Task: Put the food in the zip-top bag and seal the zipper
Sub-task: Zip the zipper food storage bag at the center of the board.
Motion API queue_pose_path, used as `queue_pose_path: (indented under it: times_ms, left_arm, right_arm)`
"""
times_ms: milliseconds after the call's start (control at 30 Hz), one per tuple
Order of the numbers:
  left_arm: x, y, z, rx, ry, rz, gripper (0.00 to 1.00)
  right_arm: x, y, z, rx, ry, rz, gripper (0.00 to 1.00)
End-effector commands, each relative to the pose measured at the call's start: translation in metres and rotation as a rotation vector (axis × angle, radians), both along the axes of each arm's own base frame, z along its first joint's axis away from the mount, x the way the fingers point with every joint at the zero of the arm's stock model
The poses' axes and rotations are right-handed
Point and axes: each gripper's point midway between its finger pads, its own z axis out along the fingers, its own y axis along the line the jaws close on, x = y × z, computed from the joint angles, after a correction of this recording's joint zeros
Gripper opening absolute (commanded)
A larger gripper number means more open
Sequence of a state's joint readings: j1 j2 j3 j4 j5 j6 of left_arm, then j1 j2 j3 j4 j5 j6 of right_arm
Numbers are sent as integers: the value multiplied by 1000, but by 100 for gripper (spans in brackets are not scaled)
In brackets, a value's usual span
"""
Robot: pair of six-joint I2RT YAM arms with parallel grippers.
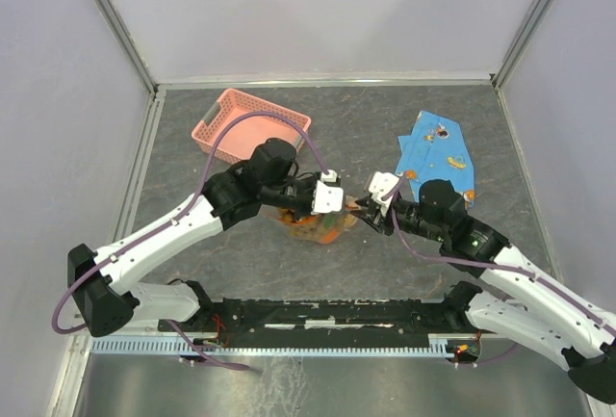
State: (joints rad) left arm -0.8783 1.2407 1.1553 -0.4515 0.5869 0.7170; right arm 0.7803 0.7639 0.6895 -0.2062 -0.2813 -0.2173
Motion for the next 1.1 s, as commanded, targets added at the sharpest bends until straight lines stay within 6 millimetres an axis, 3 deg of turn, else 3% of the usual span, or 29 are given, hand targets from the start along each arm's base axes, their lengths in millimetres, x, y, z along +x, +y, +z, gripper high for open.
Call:
queue_pose_path:
  times_ms: [0,67,133,233,267,367,500,700,1067]
  left_arm:
    - [-5,-3,12,-45,31,-15,3]
    - [-5,-4,12,-45,34,-16,3]
    - [-5,-6,13,-50,38,-15,4]
    - [-3,-6,20,-80,51,19,22]
    - [-1,-4,24,-95,55,46,28]
    - [6,2,37,-153,63,145,40]
    - [17,20,50,-210,84,314,46]
    - [38,53,49,-228,4,520,60]
    - [52,41,20,-123,-34,494,71]
  right_arm:
    - [3,17,35,52,-69,73,36]
    - [4,22,35,50,-67,92,35]
    - [6,26,36,51,-67,103,28]
    - [10,29,35,51,-70,97,4]
    - [11,29,34,48,-68,94,2]
    - [13,28,31,42,-71,90,2]
    - [15,26,29,35,-78,78,2]
    - [13,28,25,29,-65,94,2]
    - [14,31,27,23,-70,107,2]
